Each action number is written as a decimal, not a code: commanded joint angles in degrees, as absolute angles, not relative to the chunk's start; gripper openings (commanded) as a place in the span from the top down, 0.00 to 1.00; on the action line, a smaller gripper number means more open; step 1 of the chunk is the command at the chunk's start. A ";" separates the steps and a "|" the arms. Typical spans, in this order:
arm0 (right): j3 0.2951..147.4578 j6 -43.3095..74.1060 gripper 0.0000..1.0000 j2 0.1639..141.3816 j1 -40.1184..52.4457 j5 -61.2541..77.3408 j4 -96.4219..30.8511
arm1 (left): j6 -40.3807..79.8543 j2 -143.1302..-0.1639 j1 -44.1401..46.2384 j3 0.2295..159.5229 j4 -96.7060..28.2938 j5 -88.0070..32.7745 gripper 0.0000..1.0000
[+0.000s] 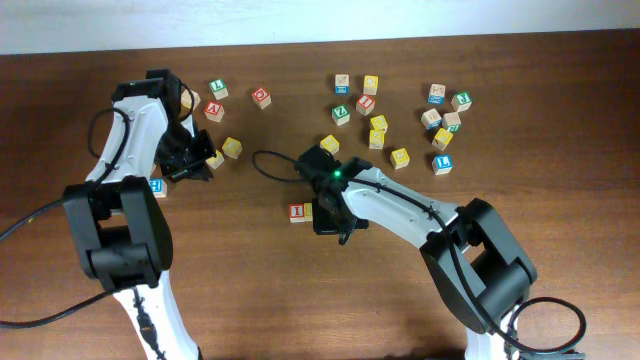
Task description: Spell out ICRA
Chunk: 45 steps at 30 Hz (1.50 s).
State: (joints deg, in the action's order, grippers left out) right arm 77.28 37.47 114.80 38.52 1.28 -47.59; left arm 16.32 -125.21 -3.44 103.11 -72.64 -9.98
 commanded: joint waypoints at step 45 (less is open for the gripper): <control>79.26 30.74 0.96 114.91 27.75 15.00 -48.97 | 17.10 -125.67 17.34 91.92 -67.48 -17.85 1.00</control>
